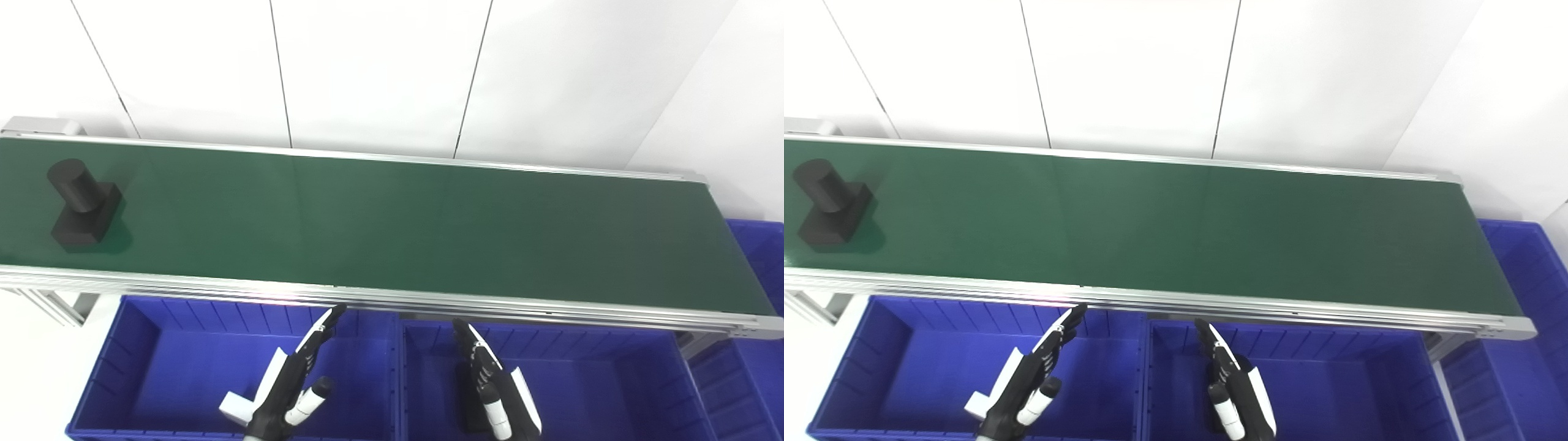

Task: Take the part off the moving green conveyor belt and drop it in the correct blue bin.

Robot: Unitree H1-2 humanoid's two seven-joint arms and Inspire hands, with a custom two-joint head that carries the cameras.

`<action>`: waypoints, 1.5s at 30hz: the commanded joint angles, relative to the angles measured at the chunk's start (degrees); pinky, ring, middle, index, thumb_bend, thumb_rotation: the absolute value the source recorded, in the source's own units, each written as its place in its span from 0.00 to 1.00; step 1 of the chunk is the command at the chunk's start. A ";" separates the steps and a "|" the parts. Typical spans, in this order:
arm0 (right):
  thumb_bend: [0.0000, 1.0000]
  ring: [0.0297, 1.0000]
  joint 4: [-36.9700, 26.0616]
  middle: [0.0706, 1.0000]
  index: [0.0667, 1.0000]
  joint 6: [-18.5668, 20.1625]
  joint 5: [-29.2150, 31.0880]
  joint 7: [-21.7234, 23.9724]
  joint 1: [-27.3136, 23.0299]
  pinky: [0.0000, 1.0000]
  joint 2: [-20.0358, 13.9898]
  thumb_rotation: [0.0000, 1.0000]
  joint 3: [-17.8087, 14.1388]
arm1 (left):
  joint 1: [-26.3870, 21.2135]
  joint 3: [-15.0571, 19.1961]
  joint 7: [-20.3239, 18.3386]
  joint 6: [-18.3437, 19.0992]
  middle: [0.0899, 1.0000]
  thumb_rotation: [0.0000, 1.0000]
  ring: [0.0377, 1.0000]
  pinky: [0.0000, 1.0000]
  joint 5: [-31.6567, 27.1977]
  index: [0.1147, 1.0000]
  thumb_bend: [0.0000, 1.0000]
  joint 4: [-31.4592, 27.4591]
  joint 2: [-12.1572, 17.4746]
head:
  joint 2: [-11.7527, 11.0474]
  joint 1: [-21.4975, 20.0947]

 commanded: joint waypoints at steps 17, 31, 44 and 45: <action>0.84 0.97 -0.56 0.96 0.94 -2.88 -0.76 -3.34 -1.33 0.98 -0.68 1.00 1.99 | -0.40 1.31 -1.19 -1.66 0.94 1.00 0.94 0.91 1.22 0.90 0.84 -1.52 -0.66 | -0.67 1.23; 0.83 0.96 0.16 0.96 0.94 -2.88 -0.84 -4.51 -1.71 0.97 -1.22 1.00 2.95 | -0.70 1.21 -1.25 -1.65 0.94 1.00 0.95 0.92 1.39 0.90 0.84 -0.60 -0.60 | -1.11 1.51; 0.84 0.97 3.00 0.96 0.94 -2.88 0.83 -3.28 -2.03 1.00 -1.99 1.00 2.28 | -1.79 -0.80 0.74 -1.67 0.93 1.00 0.93 0.88 2.58 0.89 0.86 2.64 -0.95 | -6.40 7.42; 0.84 0.97 3.45 0.96 0.94 -2.88 0.99 -3.10 -2.16 0.99 -2.01 1.00 2.08 | -2.01 -1.06 1.05 -1.67 0.93 1.00 0.93 0.87 2.58 0.89 0.86 3.19 -1.06 | -7.44 8.35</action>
